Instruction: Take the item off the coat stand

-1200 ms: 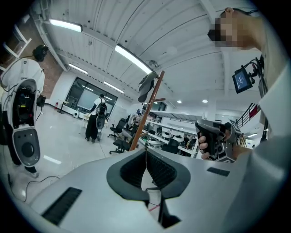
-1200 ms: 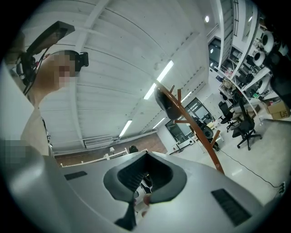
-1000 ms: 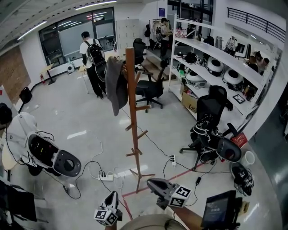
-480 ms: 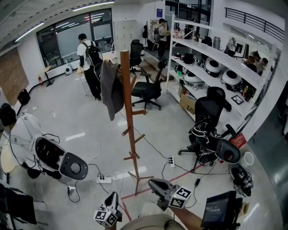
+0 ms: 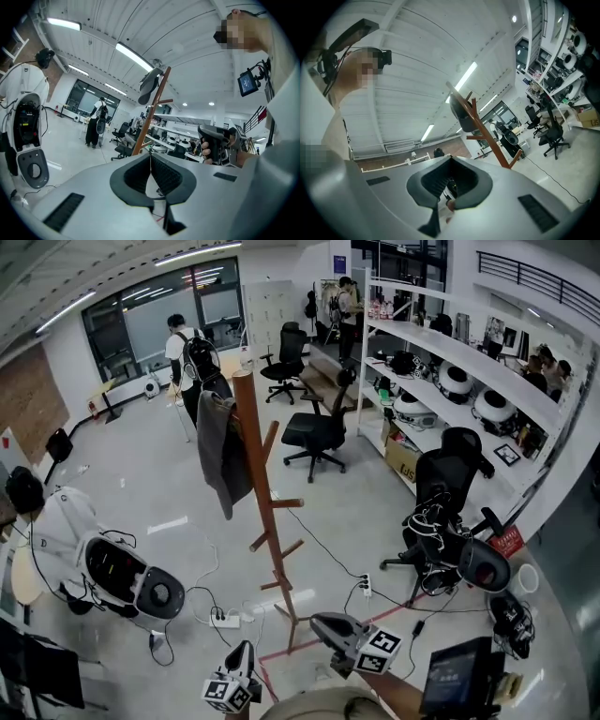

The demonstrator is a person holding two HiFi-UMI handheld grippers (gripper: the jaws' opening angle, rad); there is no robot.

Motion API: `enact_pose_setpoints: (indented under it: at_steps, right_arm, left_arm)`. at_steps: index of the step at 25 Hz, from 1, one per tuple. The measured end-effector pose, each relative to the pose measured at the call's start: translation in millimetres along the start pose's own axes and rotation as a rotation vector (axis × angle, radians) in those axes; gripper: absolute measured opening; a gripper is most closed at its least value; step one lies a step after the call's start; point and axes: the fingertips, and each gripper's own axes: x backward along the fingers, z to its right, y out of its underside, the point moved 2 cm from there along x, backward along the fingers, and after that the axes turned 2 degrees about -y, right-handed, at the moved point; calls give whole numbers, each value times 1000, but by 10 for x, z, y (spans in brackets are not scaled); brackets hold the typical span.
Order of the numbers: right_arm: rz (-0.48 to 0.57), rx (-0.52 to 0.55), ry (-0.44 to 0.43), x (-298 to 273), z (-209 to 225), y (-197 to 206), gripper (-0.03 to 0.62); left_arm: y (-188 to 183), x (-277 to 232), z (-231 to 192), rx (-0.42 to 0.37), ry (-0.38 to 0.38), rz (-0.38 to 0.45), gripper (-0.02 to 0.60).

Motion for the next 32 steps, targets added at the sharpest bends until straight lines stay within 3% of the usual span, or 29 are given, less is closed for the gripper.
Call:
enact_pose_setpoints:
  at_steps: [8,32]
  right_arm:
    - [27,15,-96,-42,98,-192,15]
    - [-10,-30,-58,207,713,-241,15]
  left_arm:
    - [151,-325,129,16,-25,4,18]
    - [219,-732,233,9,-82,33,18]
